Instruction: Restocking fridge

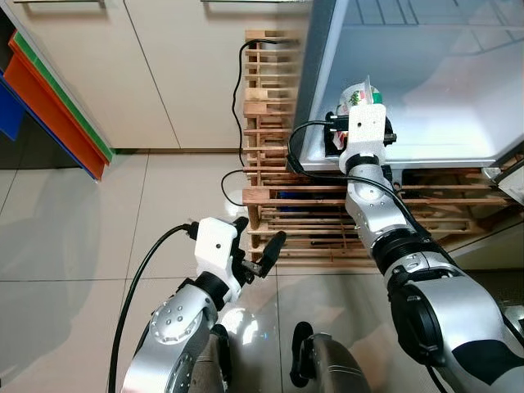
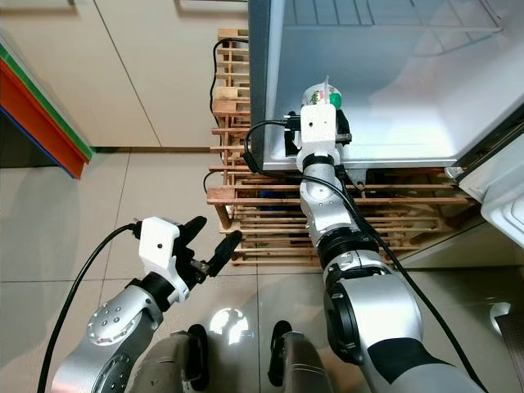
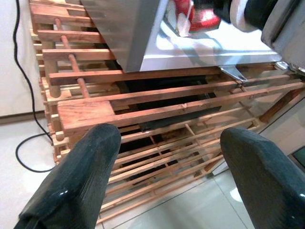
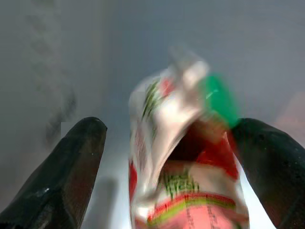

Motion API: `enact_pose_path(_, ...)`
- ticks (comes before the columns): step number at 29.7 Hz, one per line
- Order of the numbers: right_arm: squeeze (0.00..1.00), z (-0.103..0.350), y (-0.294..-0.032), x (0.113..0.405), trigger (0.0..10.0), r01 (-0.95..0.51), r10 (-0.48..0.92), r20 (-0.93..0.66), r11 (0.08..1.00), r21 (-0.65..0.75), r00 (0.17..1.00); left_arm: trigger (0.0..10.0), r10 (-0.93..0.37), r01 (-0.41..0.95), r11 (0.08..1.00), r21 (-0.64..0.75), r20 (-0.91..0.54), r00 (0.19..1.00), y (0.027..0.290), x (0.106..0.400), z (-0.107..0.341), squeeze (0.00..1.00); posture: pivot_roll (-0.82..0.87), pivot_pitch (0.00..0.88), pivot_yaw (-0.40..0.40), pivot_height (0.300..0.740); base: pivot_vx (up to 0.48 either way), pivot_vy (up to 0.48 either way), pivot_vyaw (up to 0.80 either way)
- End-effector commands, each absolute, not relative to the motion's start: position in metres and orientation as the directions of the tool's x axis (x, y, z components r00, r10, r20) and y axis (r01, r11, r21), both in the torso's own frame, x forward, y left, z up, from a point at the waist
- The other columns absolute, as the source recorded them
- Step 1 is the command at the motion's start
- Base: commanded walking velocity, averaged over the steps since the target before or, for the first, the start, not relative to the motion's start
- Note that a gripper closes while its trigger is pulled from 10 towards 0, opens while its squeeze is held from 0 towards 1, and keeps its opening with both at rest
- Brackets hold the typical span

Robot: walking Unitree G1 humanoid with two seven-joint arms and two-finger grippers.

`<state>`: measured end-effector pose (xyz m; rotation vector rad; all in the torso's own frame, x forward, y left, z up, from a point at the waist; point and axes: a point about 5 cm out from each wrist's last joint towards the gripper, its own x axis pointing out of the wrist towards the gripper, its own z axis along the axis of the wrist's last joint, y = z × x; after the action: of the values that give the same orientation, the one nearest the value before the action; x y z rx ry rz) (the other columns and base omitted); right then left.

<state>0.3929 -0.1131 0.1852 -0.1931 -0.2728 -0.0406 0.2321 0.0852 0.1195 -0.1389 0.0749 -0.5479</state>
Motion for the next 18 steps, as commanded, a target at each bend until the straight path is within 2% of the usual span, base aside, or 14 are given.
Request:
enact_pose_path(1, 0.0, 0.188, -0.108, 0.389, 10.0, 0.053, 0.016, 0.324, 0.978, -0.203, 0.946, 10.0, -0.526, 0.514, 0.843, -0.162, -0.047, 0.849, 0.083, 0.231, 0.115, 0.0, 0.2, 0.271, -0.025, 0.74, 0.0, 0.0, 0.0)
enact_pose_path(6, 0.0, 0.191, -0.106, 0.385, 10.0, 0.048, 0.038, 0.37, 0.974, -0.223, 0.928, 10.0, -0.531, 0.518, 0.84, -0.162, -0.042, 0.847, 0.081, 0.234, 0.115, 0.0, 0.19, 0.265, -0.022, 0.74, 0.0, 0.0, 0.0)
enact_pose_path(13, 0.0, 0.171, -0.124, 0.381, 10.0, 0.077, -0.021, 0.292, 0.98, -0.184, 0.956, 10.0, -0.541, 0.529, 0.833, -0.161, -0.035, 0.841, 0.079, 0.237, 0.115, 0.0, 0.18, 0.262, -0.018, 0.74, 0.0, 0.0, 0.0)
enact_pose_path(18, 0.0, 0.18, -0.131, 0.379, 10.0, 0.12, -0.049, 0.35, 0.976, -0.182, 0.935, 10.0, -0.542, 0.53, 0.832, -0.163, -0.038, 0.84, 0.079, 0.236, 0.114, 0.0, 0.18, 0.265, -0.018, 0.74, 0.0, 0.0, 0.0)
